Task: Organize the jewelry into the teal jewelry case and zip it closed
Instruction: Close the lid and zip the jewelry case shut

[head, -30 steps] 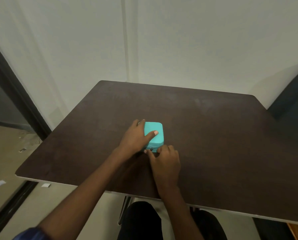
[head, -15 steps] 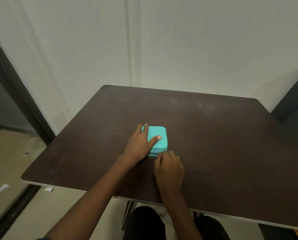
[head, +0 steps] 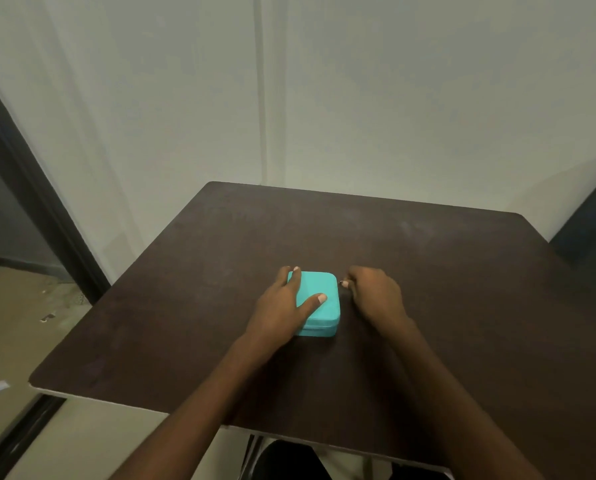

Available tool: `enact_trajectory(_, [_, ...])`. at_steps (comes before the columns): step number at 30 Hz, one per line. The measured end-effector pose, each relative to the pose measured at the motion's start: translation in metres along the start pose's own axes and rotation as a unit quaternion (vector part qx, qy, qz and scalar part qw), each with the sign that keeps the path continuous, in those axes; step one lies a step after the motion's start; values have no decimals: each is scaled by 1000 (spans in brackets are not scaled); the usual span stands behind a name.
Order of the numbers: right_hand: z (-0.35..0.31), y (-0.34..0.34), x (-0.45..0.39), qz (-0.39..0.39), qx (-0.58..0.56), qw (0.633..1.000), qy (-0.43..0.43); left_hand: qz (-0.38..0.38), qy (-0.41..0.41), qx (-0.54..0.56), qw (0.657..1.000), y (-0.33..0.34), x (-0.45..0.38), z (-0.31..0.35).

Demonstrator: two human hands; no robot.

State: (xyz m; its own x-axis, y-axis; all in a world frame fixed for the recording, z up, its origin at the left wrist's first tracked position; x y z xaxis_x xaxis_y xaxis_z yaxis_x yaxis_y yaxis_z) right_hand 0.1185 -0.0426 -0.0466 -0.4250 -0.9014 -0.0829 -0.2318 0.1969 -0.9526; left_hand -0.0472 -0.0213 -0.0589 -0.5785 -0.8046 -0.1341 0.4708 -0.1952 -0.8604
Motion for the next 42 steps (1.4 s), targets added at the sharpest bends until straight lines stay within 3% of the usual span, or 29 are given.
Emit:
enact_trajectory(7, [-37,3,-44,-109,58,978,-168,-13,9,-14,1000,-3,-4,0])
enact_trajectory(10, [-33,-1,-33,-84,-2,990,-115,-12,2,-17,1000,-4,-5,-1])
enact_trajectory(12, [-25,-6,-8,-13,-87,995,-45,-12,1,-3,1000,-4,-5,-1])
enact_trajectory(15, [-13,-9,59,90,-254,961,63,-32,-11,54,998,-8,-9,-4])
enact_trajectory(19, [-27,15,121,20,-317,943,102,-47,-31,83,995,-17,-19,-9])
enact_trajectory(23, [-51,32,123,-100,-318,937,103,9,-104,101,989,-16,-18,-14])
enact_trajectory(25, [-64,38,111,-137,-305,939,81,33,-148,45,987,-22,-17,-20])
enact_trajectory(28, [-73,42,77,-111,-271,956,24,57,-178,-25,982,-35,-17,-31])
enact_trajectory(36, [-91,46,-43,-98,-244,964,-49,112,-167,25,979,-48,-82,-77])
enact_trajectory(42, [-107,59,-123,-96,-237,965,-56,123,-190,20,974,-54,-154,-105])
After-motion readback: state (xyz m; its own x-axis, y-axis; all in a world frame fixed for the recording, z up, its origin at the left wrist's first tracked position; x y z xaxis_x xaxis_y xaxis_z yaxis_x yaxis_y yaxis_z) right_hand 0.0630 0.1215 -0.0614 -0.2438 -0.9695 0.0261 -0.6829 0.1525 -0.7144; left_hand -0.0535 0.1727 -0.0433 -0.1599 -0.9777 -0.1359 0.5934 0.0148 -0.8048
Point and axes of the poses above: each hand's wrist, its own x-axis away from the middle knuckle, its own y-axis out of the palm, z = x × y, the point moved 5 cm from there along -x, towards the middle knuckle, and after that the axes turned 9 degrees about y, right-handed, at the moved point
